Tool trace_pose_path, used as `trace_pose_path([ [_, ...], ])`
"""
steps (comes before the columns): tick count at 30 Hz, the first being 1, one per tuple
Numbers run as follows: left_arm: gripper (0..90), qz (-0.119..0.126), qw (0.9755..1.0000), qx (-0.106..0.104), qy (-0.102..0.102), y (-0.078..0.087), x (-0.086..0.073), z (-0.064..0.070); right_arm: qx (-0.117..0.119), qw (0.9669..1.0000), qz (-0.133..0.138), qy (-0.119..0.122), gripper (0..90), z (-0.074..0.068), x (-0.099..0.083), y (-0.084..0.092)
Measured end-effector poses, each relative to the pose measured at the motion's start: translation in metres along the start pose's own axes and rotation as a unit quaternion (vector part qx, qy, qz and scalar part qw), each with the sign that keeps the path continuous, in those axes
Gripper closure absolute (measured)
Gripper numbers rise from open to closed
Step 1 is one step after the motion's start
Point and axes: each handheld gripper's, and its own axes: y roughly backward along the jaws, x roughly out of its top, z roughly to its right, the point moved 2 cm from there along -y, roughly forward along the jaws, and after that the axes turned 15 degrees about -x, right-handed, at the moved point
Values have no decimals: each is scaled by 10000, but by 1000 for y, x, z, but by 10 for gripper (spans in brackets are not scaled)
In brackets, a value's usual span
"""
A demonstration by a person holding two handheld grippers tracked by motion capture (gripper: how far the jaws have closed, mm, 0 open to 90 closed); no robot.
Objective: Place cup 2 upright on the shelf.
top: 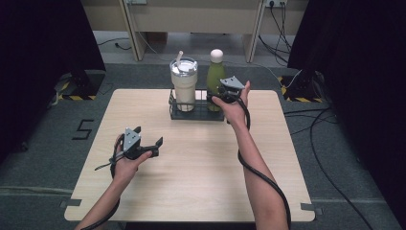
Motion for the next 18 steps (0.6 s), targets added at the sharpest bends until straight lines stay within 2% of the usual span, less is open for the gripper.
trace_pose_path([
  [18,11,-10,10000,17,-13,1,0,0,16,10000,-12,21,149,8,-13,23],
])
